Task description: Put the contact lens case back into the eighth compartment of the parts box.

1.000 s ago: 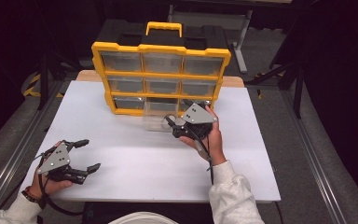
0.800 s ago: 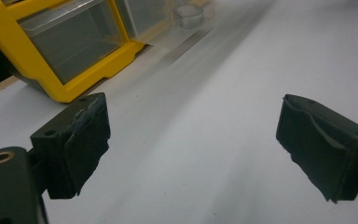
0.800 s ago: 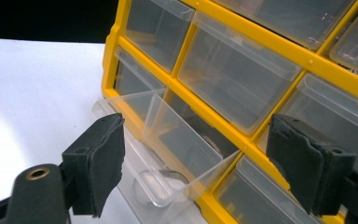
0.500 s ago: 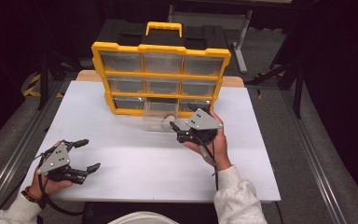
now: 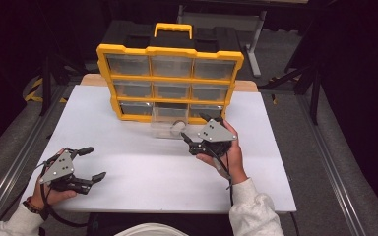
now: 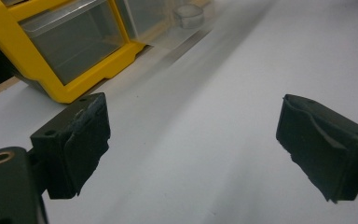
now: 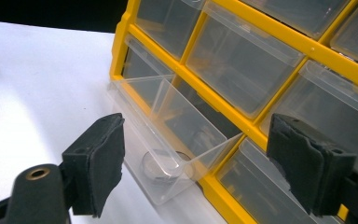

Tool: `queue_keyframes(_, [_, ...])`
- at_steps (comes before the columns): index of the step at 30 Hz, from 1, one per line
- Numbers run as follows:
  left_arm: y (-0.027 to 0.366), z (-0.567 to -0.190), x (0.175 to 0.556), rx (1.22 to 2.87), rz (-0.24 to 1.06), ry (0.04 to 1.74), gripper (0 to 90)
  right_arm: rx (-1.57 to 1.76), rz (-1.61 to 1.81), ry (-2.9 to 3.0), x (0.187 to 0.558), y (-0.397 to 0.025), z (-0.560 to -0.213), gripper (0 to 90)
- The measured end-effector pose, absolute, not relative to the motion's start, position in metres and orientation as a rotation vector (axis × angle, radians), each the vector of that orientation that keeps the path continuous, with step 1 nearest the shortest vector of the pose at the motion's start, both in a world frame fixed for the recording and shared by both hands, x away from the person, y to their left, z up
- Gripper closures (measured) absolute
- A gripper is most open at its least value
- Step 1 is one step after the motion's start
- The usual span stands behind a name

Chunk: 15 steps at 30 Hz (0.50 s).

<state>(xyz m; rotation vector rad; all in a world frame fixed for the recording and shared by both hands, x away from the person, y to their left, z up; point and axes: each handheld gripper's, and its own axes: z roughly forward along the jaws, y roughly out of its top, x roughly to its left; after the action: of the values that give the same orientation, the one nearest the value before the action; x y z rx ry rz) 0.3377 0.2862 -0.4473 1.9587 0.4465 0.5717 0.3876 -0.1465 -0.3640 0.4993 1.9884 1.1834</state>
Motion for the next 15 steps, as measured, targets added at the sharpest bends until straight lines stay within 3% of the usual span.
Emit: queue_keyframes(15, [0.286, -0.448, 0.338, 1.96, 0.579, 0.447, 10.9, 0.482, 1.17, 1.996, 0.375, -0.154, -0.365, 20.3])
